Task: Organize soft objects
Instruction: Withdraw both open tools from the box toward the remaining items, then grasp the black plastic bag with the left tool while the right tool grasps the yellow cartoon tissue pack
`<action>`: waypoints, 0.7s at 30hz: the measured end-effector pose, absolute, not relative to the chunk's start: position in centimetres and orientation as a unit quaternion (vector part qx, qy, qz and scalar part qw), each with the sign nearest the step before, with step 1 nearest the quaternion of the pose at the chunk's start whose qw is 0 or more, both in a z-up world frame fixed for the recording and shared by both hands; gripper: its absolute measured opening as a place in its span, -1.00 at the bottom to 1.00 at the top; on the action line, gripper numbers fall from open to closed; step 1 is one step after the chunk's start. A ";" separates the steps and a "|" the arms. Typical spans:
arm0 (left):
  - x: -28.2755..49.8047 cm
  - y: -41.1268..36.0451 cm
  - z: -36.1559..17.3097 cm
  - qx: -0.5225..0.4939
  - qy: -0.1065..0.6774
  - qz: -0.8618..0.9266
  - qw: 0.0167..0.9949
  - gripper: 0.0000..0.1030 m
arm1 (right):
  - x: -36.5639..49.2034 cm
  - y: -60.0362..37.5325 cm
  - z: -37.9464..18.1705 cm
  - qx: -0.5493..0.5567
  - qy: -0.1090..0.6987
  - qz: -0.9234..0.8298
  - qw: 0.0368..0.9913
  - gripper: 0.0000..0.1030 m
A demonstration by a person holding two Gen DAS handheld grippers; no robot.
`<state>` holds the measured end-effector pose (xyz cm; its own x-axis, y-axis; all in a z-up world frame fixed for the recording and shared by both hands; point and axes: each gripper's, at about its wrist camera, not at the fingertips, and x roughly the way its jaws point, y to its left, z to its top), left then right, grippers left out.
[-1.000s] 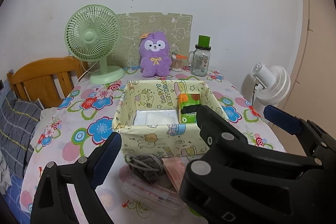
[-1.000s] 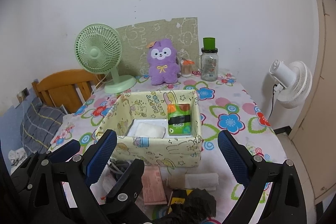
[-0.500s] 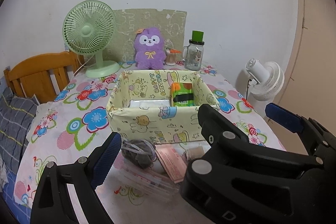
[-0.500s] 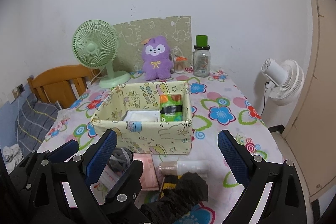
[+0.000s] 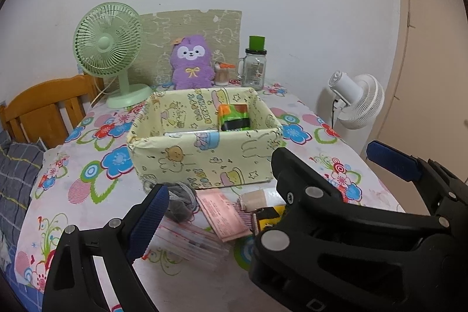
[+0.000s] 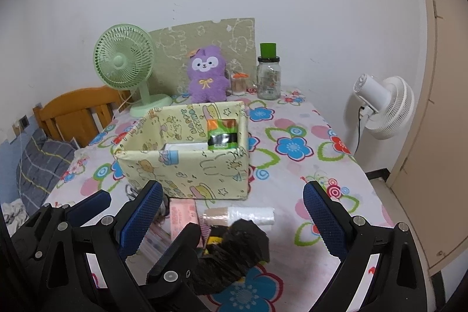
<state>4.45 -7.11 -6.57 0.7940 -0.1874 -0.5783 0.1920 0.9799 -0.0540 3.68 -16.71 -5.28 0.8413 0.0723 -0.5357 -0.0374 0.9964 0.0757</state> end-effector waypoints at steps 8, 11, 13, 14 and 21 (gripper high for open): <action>4.4 -8.5 -7.7 0.010 0.313 -0.116 0.943 0.84 | 3.4 -17.9 -6.3 0.030 0.291 0.020 0.956 0.91; 4.4 -8.9 -8.0 0.013 0.319 -0.119 0.940 0.84 | 3.3 -18.4 -6.8 0.033 0.292 0.012 0.956 0.91; 4.5 -9.3 -8.3 0.016 0.322 -0.121 0.939 0.84 | 3.4 -18.7 -7.2 0.035 0.297 0.012 0.954 0.91; 4.5 -9.4 -8.5 0.018 0.324 -0.122 0.938 0.84 | 3.4 -18.8 -7.3 0.036 0.298 0.011 0.954 0.91; 5.0 -10.5 -9.6 0.028 0.337 -0.129 0.932 0.81 | 4.2 -19.8 -8.8 0.044 0.317 0.001 0.947 0.91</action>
<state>4.99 -10.51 -9.65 0.7388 -0.2224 -0.6361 0.2601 0.9649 -0.0353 4.19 -19.83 -8.84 0.7994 0.0302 -0.6001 0.0258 0.9961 0.0845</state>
